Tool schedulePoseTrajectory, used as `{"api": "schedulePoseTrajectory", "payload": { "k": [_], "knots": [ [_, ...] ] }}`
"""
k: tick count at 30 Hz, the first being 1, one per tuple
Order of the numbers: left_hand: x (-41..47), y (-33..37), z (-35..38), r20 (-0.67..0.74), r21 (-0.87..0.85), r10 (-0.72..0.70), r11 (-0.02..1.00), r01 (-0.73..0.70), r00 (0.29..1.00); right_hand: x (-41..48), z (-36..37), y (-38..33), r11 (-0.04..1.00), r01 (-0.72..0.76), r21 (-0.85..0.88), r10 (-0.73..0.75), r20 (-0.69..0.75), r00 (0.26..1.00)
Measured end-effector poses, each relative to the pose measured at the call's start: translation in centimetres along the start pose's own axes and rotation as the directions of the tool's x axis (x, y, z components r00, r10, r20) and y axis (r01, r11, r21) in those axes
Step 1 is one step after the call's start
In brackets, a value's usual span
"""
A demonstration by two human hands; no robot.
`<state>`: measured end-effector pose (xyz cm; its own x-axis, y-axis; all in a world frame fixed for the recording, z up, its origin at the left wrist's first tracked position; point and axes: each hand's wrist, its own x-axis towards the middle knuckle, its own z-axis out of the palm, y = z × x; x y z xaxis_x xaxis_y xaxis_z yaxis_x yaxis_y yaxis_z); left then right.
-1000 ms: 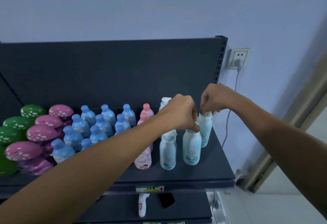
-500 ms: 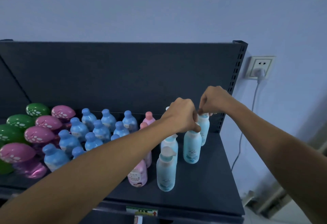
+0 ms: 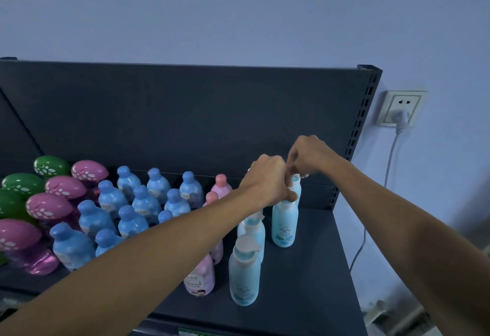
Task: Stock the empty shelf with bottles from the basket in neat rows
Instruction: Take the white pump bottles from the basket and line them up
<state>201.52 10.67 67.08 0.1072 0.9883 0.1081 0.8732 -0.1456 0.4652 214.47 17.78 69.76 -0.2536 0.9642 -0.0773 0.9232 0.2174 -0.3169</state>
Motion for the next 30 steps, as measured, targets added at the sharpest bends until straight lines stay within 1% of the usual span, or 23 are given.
{"api": "schedulePoseTrajectory", "payload": {
  "k": [6,10,18,30],
  "knots": [
    [0.7,0.0,0.3,-0.001,-0.015,-0.021,1.0,0.021,1.0,0.8,0.1,-0.3,1.0,0.01,0.003,-0.01,0.04,0.999],
    [0.9,0.1,0.5,0.007,-0.017,0.001,1.0,-0.001,1.0,1.0,-0.2,-0.5,0.999,0.006,-0.037,-0.004,0.074,0.997],
    [1.1,0.2,0.5,0.036,0.015,0.027,1.0,-0.027,0.999,1.5,-0.4,-0.4,0.998,0.01,-0.054,-0.003,0.126,0.992],
    [0.8,0.0,1.0,-0.02,0.008,0.049,0.999,-0.048,0.999,1.7,-0.3,-0.7,0.99,0.028,-0.136,-0.012,0.116,0.993]
  ]
}}
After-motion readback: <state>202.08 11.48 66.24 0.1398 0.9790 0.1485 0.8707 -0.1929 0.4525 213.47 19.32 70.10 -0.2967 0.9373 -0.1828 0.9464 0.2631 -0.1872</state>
